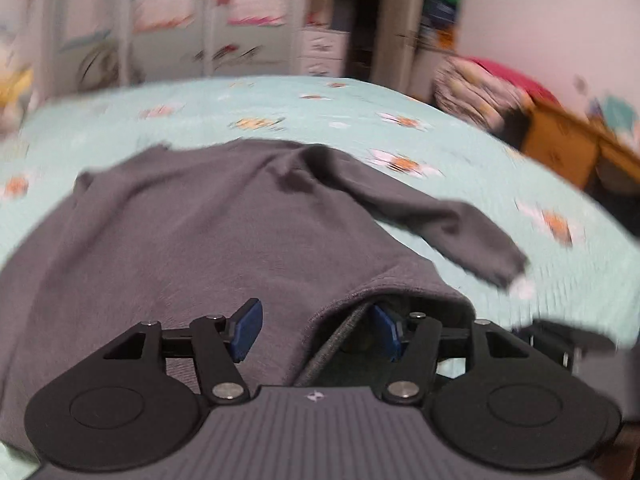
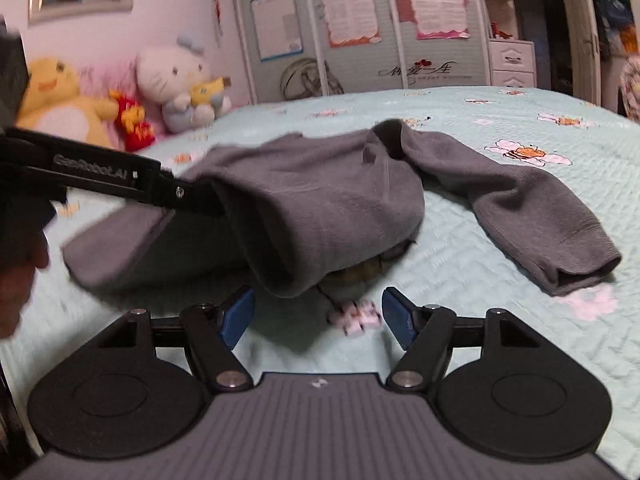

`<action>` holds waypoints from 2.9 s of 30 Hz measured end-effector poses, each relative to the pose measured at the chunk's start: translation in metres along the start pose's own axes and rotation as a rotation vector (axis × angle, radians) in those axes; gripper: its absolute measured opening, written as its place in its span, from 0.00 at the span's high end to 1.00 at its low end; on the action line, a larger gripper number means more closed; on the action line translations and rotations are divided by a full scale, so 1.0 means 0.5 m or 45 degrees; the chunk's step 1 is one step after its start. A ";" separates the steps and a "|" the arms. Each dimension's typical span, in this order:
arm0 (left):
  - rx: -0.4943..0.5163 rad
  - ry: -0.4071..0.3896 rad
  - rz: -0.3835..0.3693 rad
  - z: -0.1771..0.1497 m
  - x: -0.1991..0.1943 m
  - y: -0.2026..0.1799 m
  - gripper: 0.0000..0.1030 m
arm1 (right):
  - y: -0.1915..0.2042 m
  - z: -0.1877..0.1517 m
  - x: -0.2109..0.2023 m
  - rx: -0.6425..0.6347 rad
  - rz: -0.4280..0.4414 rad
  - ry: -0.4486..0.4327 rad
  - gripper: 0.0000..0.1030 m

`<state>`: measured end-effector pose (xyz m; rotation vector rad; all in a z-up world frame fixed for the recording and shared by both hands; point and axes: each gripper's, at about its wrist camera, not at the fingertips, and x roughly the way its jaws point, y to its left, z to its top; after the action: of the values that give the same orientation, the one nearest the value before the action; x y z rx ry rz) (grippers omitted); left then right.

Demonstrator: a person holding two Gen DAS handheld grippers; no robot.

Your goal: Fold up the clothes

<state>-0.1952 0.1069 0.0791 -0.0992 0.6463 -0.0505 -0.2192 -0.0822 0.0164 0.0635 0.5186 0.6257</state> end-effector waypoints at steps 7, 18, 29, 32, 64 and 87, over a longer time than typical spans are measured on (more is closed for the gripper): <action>-0.097 0.037 -0.024 0.012 0.019 0.006 0.40 | -0.008 0.027 0.025 0.157 0.021 -0.043 0.31; -0.055 0.070 -0.037 -0.015 0.023 -0.022 0.38 | -0.008 0.016 0.066 0.233 -0.124 0.023 0.38; -0.017 0.160 -0.053 -0.106 -0.038 -0.019 0.34 | 0.050 0.038 -0.010 -0.317 -0.422 -0.020 0.97; -0.021 0.162 -0.036 -0.135 -0.067 -0.004 0.33 | 0.086 0.031 -0.026 -0.575 -0.522 0.008 0.97; -0.152 0.043 0.503 -0.191 -0.125 0.321 0.30 | 0.166 -0.063 0.082 -1.291 -0.614 0.090 0.51; 0.101 0.045 0.468 -0.187 -0.102 0.225 0.27 | -0.087 0.008 0.004 0.031 -0.461 0.097 0.97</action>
<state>-0.2902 0.2156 0.0233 0.0980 0.6882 0.2773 -0.1922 -0.1159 0.0097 -0.0313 0.5941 0.2687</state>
